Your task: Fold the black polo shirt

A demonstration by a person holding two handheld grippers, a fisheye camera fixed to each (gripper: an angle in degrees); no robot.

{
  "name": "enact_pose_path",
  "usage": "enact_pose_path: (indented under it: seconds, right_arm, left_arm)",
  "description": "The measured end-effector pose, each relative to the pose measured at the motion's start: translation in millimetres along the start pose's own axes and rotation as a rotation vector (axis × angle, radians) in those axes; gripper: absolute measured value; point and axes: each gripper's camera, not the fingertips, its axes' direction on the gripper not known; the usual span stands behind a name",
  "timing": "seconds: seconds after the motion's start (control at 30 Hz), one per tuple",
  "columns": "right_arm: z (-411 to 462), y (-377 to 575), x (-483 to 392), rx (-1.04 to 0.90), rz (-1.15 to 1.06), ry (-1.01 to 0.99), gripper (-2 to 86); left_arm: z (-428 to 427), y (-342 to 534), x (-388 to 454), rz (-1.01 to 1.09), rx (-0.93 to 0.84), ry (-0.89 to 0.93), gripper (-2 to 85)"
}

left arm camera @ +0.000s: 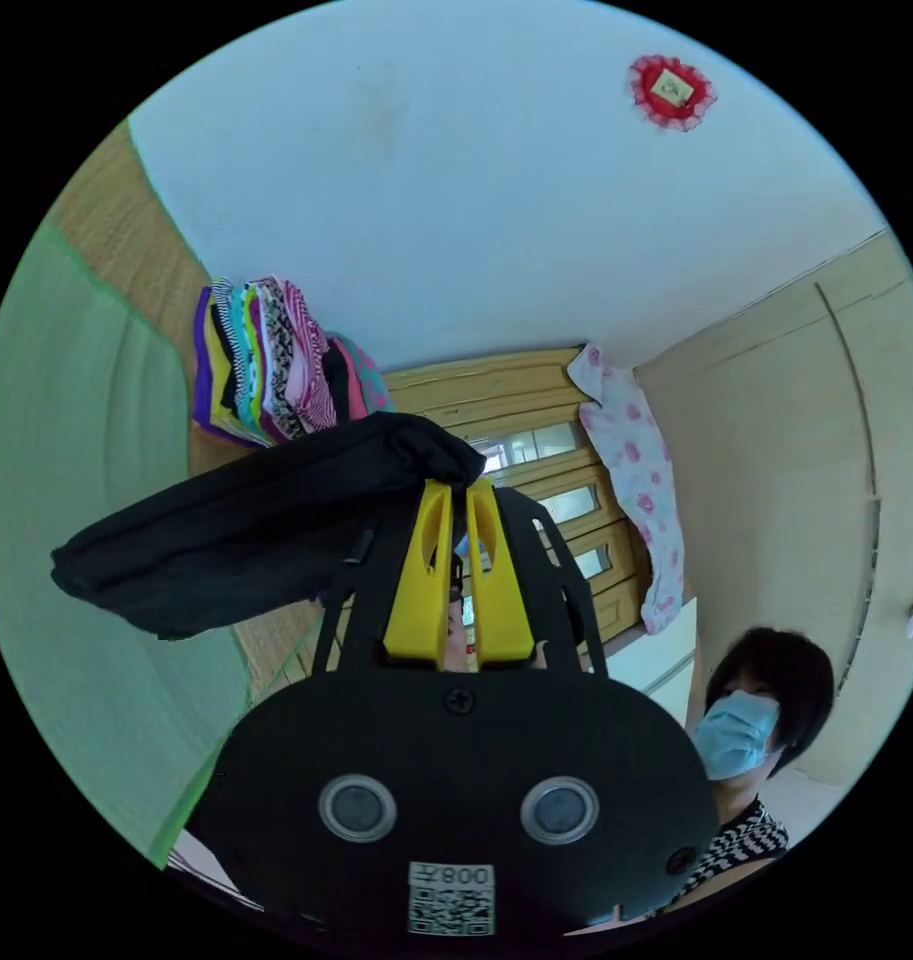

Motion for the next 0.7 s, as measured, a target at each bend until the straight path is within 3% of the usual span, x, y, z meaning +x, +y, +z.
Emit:
enact_pose_path:
  seconds: [0.17, 0.3, 0.5, 0.7]
  right_arm:
    - [-102.9, -60.1, -6.4, 0.076, -0.089, 0.068, 1.6]
    - [-193.9, -59.7, 29.4, 0.121, -0.083, 0.157, 1.6]
    - [-321.0, 20.5, 189.7, 0.193, 0.238, 0.261, 1.6]
    - [-418.7, 107.4, 279.6, 0.279, 0.415, 0.269, 1.6]
  left_arm:
    - [93.1, -47.2, -49.4, 0.081, -0.093, 0.023, 2.7]
    - [153.3, -44.8, -138.7, 0.018, -0.185, -0.003, 2.6]
    - [203.6, 18.0, -328.9, -0.357, -0.312, -0.142, 2.1]
    - [239.7, 57.4, -423.2, -0.468, -0.448, -0.193, 1.6]
